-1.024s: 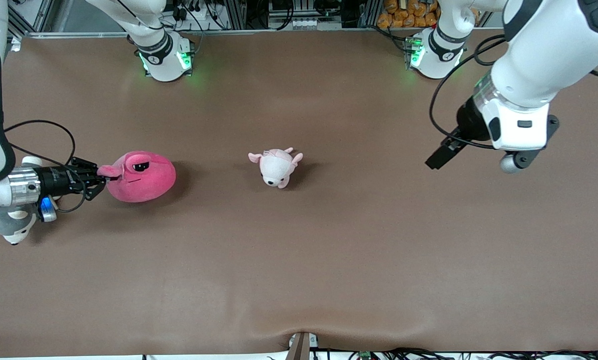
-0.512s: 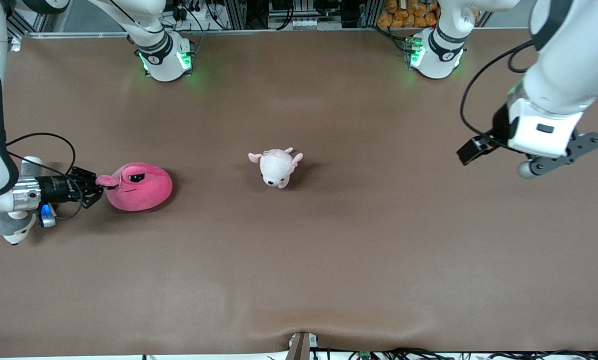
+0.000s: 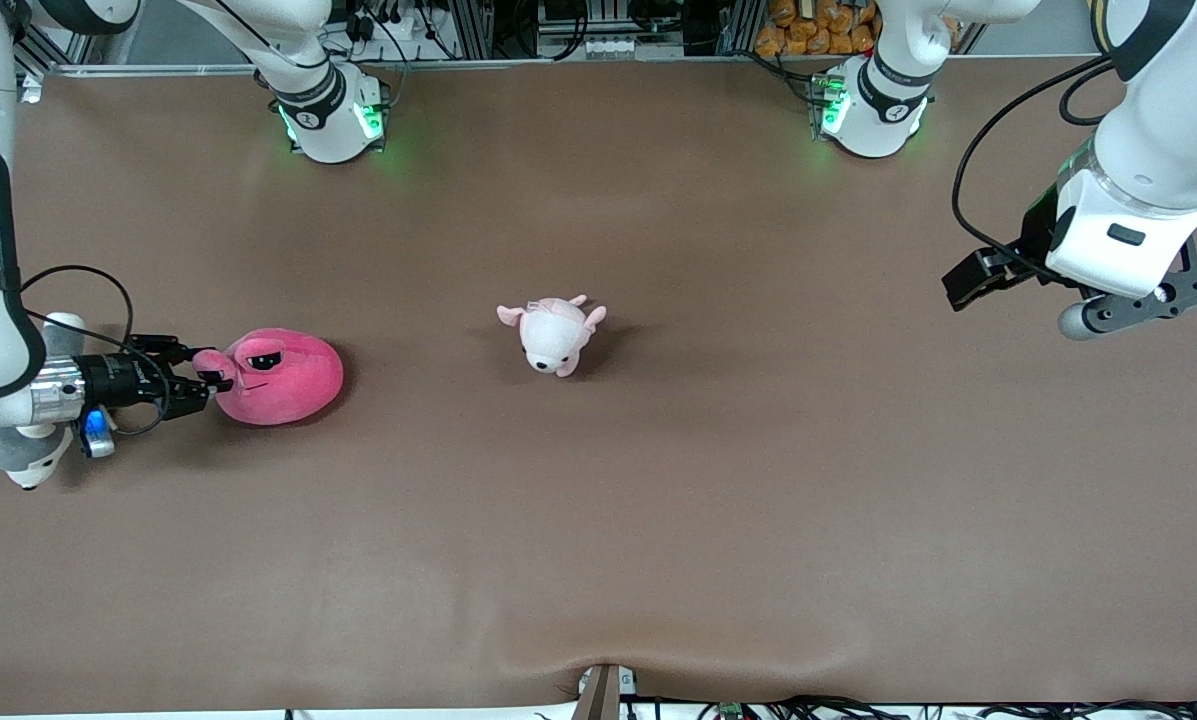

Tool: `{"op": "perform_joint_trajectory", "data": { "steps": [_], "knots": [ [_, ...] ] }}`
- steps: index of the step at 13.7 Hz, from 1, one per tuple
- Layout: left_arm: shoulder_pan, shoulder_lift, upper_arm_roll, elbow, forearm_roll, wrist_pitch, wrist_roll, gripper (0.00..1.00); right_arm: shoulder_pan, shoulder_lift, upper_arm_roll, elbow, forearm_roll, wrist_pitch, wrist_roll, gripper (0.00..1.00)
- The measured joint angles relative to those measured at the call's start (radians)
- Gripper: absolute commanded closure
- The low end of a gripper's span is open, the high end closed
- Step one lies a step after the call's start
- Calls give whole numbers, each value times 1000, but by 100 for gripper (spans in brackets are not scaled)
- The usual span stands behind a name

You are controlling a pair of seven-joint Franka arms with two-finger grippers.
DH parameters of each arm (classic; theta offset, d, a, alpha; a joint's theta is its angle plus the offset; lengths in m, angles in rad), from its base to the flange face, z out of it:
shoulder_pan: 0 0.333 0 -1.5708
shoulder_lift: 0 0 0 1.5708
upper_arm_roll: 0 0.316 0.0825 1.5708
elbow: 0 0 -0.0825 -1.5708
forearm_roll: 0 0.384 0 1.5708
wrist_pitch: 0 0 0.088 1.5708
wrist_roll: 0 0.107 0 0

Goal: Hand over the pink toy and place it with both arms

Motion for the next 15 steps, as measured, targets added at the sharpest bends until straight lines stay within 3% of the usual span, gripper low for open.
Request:
{"op": "perform_joint_trajectory", "data": {
  "steps": [4,11,15],
  "knots": [
    [33,-12,2,-2,0,-44,55,0,0,-58,5,52,-68,-12,-73,0],
    [56,-64,3,-50,0,-57,120,0,4,-173,7,28,-156,-19,-249,0],
    [87,-72,4,-52,0,-57,187,0,32,-329,12,-38,-218,-11,-415,0]
  ]
}}
